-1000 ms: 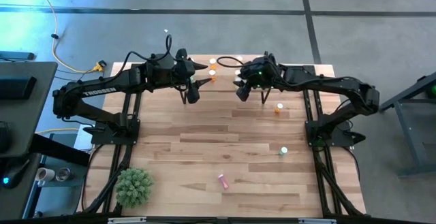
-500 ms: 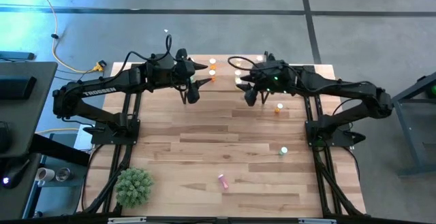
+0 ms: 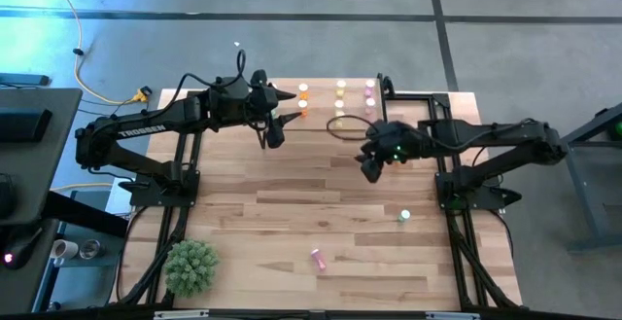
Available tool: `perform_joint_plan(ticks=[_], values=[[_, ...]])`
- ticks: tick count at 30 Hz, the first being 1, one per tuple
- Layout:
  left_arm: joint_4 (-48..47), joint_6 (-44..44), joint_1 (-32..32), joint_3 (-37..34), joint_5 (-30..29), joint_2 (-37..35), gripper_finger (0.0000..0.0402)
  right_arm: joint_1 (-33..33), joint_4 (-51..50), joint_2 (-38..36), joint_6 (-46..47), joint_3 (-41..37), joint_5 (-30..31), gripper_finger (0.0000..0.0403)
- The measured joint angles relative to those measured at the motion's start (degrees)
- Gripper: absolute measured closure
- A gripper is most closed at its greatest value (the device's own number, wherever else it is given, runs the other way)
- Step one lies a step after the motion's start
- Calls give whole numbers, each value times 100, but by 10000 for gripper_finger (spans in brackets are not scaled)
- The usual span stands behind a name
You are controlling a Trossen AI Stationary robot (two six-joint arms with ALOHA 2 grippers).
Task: Pick and place medicine bottles onto shelf by color
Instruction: Put the violet pill bottle on the shelf aligned with the other violet pill bottles
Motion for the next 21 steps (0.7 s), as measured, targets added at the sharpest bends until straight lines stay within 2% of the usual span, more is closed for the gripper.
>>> perform_joint_plan(ticks=[8, 12, 21], values=[[-117, 166, 0, 0, -19, 0, 183, 565, -313, 31, 1169, 0, -3, 235], [-326, 198, 0, 0, -273, -40, 183, 879, -130, 93, 1742, 2, -57, 235], [-825, 197, 2, 0, -328, -491, 183, 1281, 1472, 487, 1944, 2, 153, 235]])
